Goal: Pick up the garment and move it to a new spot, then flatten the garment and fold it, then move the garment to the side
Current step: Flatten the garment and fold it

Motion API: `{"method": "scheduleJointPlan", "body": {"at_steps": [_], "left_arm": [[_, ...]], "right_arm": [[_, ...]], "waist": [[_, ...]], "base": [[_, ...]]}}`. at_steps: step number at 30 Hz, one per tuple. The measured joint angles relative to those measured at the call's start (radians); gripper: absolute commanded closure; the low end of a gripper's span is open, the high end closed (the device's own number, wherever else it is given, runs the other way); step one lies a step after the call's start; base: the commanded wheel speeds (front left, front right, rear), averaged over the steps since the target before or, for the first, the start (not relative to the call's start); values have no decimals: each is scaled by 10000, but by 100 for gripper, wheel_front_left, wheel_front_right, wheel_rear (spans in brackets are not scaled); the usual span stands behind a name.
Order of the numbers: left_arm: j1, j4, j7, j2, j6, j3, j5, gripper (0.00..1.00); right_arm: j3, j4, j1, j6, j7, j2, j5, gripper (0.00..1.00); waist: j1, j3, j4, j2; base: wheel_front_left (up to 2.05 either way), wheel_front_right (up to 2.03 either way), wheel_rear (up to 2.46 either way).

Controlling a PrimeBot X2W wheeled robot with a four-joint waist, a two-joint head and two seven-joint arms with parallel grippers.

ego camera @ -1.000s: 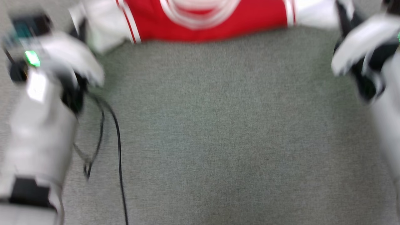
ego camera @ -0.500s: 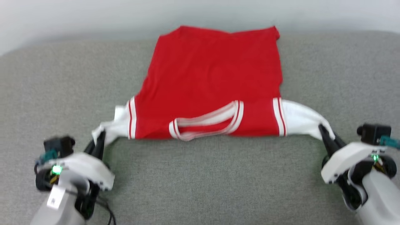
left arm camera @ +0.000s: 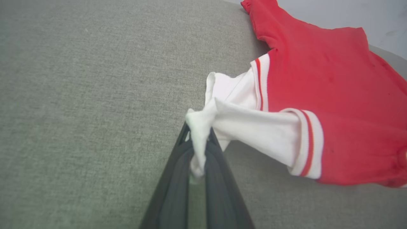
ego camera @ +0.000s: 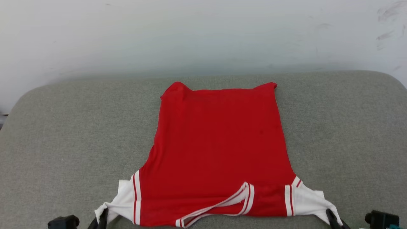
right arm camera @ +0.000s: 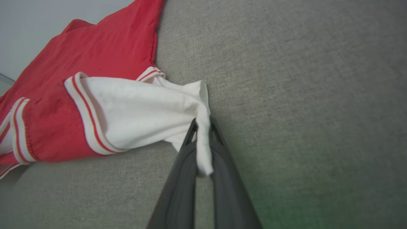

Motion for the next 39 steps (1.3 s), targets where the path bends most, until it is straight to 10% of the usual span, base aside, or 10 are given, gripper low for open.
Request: {"method": "scheduleJointPlan", "body": {"at_steps": [4,7,9,10,23,39], "left_arm": [[773,-779,31,-4,251,-58,-59,100],[1023,-1208,29,88,382,-73,15,100],[1066,-1457,75,102,466,-184,123,100],[1070,-1559,150,94,491,-257,144,100],[-159,-2646,-33,-313,719,-656,965,100],[-2146,-3862,-280,-1014,662,-943,2044,100]], "right_arm": [[-556,-531,925,-2,138,410,-357,99],[-800,-869,1301,-2,399,673,-662,71],[-882,-988,1429,-2,602,694,-1139,38],[-932,-1097,1446,-2,723,756,-1074,0],[-2368,-1367,-1077,-6,1735,58,-1246,0],[-1478,1323,-7769,-6,6263,-1498,-698,0]], "waist": [[0,-210,99,0],[1,-270,198,0],[1,-277,254,0],[2,-273,282,0],[4,762,898,0],[6,3495,2068,0]], "base": [[0,0,0],[0,0,0],[0,0,0],[0,0,0],[0,0,0],[0,0,0]]}}
